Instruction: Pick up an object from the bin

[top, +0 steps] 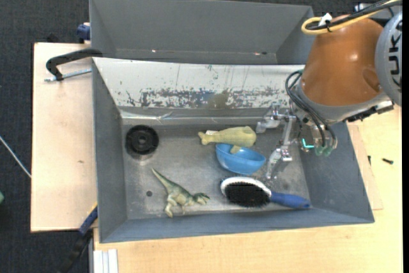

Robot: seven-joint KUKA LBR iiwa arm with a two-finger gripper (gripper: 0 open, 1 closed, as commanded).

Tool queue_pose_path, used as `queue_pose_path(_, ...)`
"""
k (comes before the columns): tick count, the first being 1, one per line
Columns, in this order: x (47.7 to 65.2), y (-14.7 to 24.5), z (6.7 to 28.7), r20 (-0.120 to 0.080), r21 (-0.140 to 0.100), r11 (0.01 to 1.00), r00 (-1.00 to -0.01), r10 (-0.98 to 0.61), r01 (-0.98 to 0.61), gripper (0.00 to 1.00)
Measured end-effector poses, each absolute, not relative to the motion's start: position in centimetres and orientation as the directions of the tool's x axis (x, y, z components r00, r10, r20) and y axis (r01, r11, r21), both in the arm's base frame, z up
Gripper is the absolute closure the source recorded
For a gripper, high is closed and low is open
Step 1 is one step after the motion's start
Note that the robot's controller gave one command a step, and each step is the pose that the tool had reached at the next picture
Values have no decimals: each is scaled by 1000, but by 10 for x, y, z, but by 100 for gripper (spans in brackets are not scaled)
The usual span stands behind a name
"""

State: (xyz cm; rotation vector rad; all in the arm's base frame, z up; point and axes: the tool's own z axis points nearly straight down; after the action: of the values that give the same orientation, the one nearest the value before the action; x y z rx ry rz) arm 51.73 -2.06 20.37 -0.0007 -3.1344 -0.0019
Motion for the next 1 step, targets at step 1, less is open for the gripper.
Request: queue_pose_path(1, 506, -15, 76, 11, 4, 989, -989, 147, 147, 0)
